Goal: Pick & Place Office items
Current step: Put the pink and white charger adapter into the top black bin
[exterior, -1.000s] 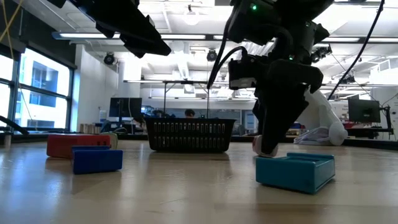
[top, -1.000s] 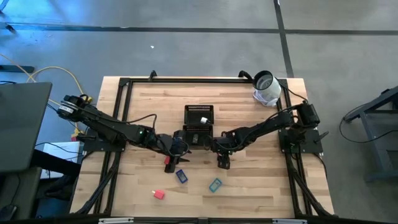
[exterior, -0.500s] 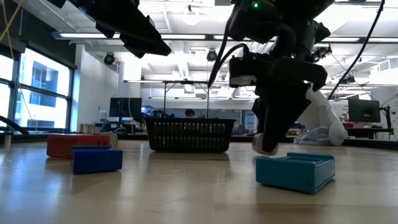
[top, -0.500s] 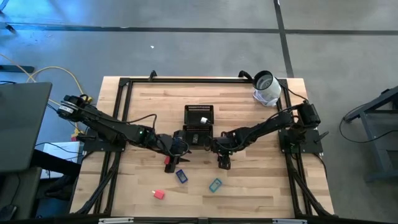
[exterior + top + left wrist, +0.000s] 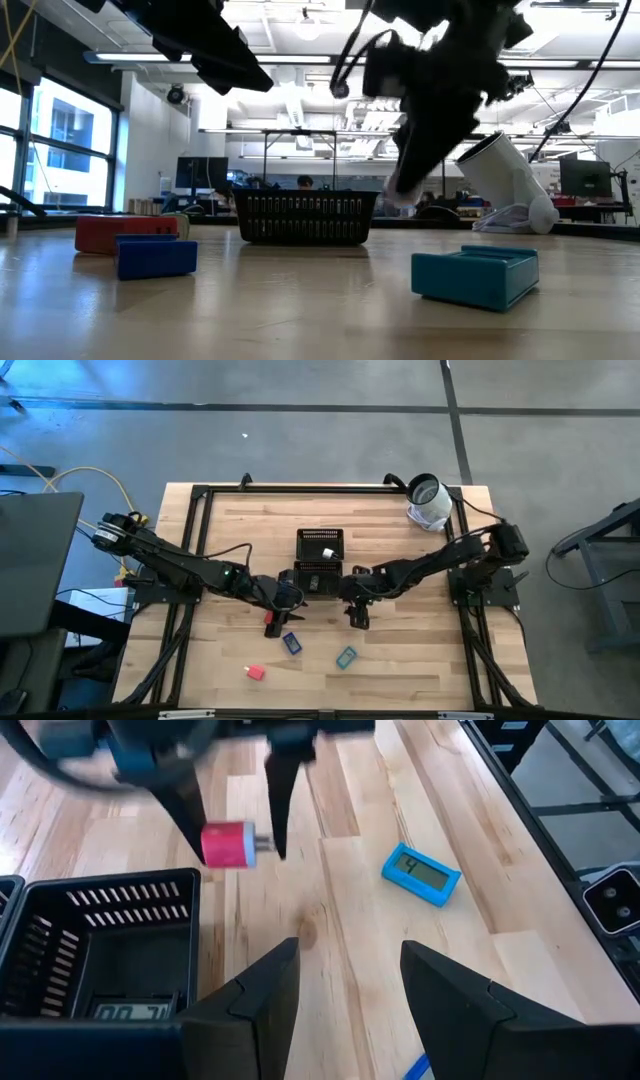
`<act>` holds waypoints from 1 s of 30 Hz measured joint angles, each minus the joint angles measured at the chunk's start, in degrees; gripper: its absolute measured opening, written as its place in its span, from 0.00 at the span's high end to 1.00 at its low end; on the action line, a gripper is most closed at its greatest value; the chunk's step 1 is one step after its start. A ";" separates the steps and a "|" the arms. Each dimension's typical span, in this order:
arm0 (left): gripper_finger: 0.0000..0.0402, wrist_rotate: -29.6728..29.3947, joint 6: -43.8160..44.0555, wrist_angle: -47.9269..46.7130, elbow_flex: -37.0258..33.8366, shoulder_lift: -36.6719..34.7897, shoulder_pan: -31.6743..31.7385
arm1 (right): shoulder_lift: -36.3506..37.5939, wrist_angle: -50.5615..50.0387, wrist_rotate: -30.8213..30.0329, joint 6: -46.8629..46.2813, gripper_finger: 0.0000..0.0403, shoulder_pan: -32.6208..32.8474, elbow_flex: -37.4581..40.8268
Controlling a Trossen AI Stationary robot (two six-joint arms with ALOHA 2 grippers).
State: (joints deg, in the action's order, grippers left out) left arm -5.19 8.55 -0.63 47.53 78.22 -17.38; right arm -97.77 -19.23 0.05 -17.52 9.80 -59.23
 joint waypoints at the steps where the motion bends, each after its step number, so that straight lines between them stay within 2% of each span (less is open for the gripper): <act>1: 0.57 0.00 0.09 -0.34 0.02 0.00 0.02 | 1.13 0.27 -0.06 0.20 0.47 -0.04 0.00; 9: 0.57 -0.15 2.00 -0.67 0.04 0.00 0.36 | 10.93 -0.06 -7.66 2.73 0.47 1.23 0.01; 14: 0.57 -0.17 6.18 2.98 0.02 0.00 1.62 | 15.40 -0.12 -16.29 6.43 0.47 4.26 -0.07; 19: 0.57 0.18 11.27 8.31 0.02 0.00 4.21 | 15.78 0.07 -24.74 10.46 0.47 7.59 -0.02; 23: 0.57 0.80 17.07 13.48 0.02 0.00 6.89 | 15.70 0.58 -28.60 12.39 0.47 9.11 0.03; 30: 0.57 9.85 28.11 24.09 0.02 0.30 11.92 | 15.34 7.39 -33.19 19.83 0.47 10.50 0.00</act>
State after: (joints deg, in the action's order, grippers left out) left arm 4.65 36.66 23.46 47.55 78.52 -5.46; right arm -82.43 -11.84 -33.13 2.31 20.31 -59.22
